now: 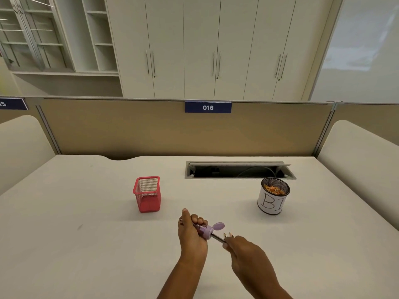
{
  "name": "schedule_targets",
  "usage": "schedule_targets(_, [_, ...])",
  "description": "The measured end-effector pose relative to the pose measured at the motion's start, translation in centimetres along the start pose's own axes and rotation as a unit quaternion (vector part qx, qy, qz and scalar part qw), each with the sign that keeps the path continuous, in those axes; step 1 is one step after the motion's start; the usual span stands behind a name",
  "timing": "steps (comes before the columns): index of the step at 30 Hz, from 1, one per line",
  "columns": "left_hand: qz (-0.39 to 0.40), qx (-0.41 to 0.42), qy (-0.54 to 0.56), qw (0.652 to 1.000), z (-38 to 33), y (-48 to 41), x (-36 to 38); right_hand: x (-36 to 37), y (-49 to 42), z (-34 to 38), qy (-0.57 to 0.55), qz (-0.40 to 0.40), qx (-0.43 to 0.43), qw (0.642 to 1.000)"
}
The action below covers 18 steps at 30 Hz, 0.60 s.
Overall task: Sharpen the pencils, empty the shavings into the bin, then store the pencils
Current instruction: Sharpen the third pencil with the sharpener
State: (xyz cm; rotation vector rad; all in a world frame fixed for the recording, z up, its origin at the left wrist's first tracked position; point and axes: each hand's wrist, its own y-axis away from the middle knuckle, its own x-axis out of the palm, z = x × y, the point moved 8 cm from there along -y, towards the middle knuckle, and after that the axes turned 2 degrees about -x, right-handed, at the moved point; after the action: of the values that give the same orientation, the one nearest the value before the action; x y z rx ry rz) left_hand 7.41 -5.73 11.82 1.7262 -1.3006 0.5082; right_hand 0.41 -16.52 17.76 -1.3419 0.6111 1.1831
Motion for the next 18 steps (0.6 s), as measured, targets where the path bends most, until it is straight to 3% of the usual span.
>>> schedule_targets(2, [-0.004, -0.004, -0.017, 1.000, 0.2, -0.4, -0.6, 1.6, -0.1, -1.4, -0.117, 0.076, 0.111, 0.984])
schedule_targets(3, [-0.005, -0.003, -0.022, 1.000, 0.2, -0.6, -0.9, 2.9, 0.2, -1.8, -0.232, 0.129, 0.175, 0.948])
schedule_targets(6, [-0.001, 0.002, -0.027, 1.000, 0.1, -0.8, -1.4, 4.3, 1.8, -1.8, -0.485, 0.230, 0.320, 0.781])
schedule_targets(9, [0.025, -0.016, -0.025, 0.999, 0.0, -0.4, -1.0, 5.7, 3.8, -0.8, -0.639, 0.314, 0.444, 0.543])
schedule_targets(10, [0.033, -0.023, -0.029, 0.999, 0.0, -0.2, -0.8, 5.8, 3.9, -0.4, -0.663, 0.320, 0.460, 0.496])
schedule_targets(11, [0.035, -0.027, -0.030, 0.999, 0.1, -0.2, -0.7, 5.9, 3.9, -0.2, -0.675, 0.319, 0.461, 0.479])
schedule_targets(12, [0.033, -0.027, -0.027, 0.999, 0.1, -0.3, -0.7, 5.9, 3.8, -0.3, -0.672, 0.315, 0.459, 0.488])
schedule_targets(13, [0.029, -0.024, -0.022, 0.999, 0.0, -0.3, -0.8, 5.7, 3.7, -0.5, -0.649, 0.309, 0.453, 0.527])
schedule_targets(16, [0.009, -0.018, -0.009, 1.000, 0.3, -0.6, -1.0, 4.1, 1.9, -1.5, -0.521, 0.239, 0.359, 0.737])
schedule_targets(18, [0.001, -0.018, -0.003, 1.000, 0.5, -0.5, -1.1, 2.9, 1.0, -2.2, -0.427, 0.167, 0.278, 0.844])
